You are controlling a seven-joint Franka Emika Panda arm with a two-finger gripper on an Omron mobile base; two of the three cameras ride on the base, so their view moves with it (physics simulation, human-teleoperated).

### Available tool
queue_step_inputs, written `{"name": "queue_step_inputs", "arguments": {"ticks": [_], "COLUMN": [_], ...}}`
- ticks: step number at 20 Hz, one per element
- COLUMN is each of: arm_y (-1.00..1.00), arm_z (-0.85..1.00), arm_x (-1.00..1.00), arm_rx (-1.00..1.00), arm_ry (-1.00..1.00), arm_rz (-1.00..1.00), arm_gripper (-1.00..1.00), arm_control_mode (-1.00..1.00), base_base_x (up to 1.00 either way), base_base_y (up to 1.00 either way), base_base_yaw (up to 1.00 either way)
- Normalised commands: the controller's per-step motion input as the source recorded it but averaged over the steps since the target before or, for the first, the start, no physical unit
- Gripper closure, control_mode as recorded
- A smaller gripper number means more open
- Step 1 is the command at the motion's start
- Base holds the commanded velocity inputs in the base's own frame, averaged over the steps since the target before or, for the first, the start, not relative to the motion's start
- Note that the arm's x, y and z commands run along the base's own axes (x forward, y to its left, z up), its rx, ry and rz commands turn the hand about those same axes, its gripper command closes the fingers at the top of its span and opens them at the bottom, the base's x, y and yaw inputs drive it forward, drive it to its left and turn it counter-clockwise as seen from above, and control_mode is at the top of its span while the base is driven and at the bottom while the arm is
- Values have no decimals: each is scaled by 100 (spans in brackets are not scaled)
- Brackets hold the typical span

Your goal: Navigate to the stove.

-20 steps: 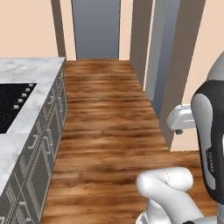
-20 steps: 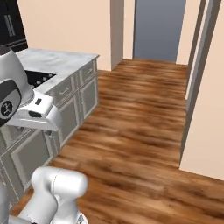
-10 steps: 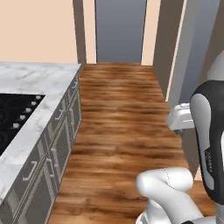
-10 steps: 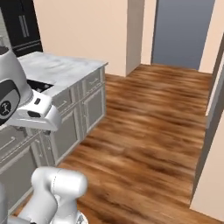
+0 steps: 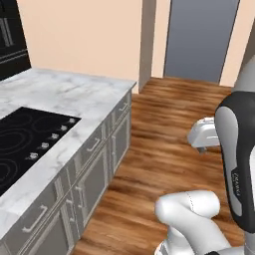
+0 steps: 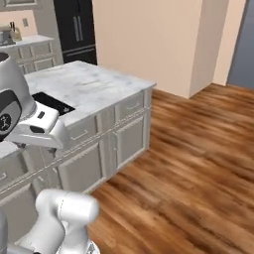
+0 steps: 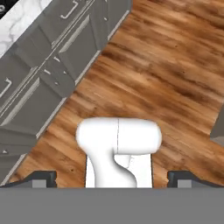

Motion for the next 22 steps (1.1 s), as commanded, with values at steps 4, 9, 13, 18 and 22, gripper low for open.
{"name": "queue_step_inputs", "arguments": {"ticks": [4,9,13,18,22], "arm_y": [0,0,0,0,0], "arm_z": [0,0,0,0,0], "arm_x": [0,0,0,0,0], "arm_rx": [0,0,0,0,0], "arm_ry": [0,0,0,0,0], "arm_rz": [0,0,0,0,0], "arm_gripper": [-100,-100,-100,-100,-100], "arm_control_mode": [100,100,100,100,100], "base_base_x": [100,87,51,48,40], "base_base_y": [-1,-1,0,-11,-96], "base_base_yaw": [65,79,90,85,39]}}
